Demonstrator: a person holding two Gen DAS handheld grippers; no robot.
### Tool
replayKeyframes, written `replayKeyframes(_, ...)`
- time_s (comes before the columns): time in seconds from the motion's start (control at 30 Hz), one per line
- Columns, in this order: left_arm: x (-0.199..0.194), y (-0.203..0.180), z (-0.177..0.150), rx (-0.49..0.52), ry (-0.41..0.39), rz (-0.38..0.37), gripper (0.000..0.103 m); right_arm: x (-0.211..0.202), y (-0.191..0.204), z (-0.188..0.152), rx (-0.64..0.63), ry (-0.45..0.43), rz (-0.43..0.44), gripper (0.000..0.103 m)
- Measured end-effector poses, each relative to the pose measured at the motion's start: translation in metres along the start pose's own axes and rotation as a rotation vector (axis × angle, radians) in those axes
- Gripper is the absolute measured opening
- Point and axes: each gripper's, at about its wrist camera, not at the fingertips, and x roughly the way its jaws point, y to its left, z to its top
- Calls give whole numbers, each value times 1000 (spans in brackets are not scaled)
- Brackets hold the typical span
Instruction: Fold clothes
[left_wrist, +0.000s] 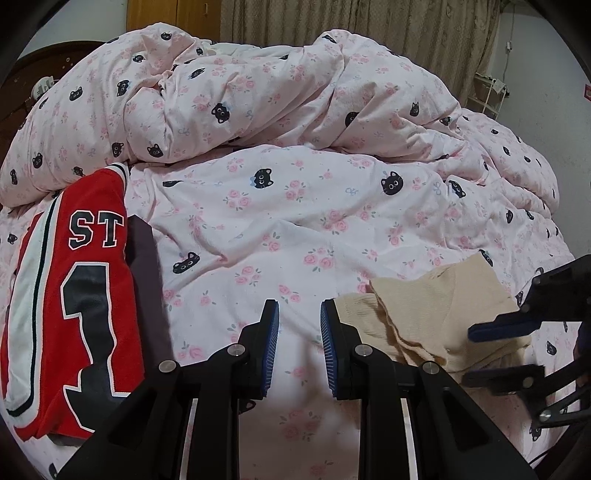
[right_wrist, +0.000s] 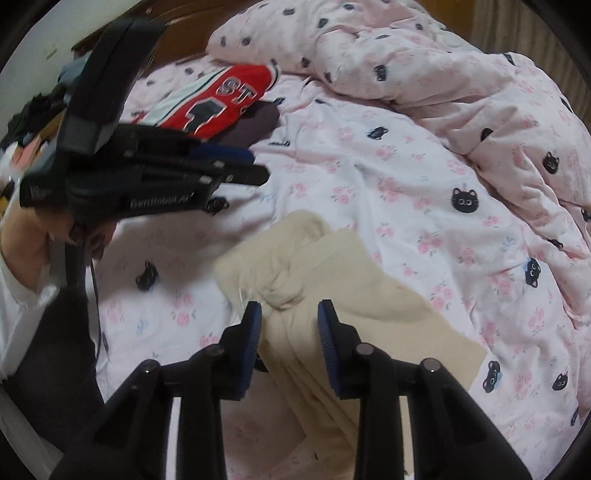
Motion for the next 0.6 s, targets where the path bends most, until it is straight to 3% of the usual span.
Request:
replayKeyframes(0.33, 2, 1, 0, -1, 4, 0, 21, 28, 15, 8, -68, 53, -47, 27)
replayKeyframes(0.4, 2, 2, 0, -3, 4, -1, 22, 32, 19, 9, -83, 63, -45, 20)
replayKeyframes(0.47, 2, 2, 0, -4, 0, -3, 29, 34, 22, 9, -95, 70, -44, 19)
replayKeyframes(0.6, 1, 2, 0, -4, -2, -8, 31, 36, 26, 9, -113, 72, -58, 19)
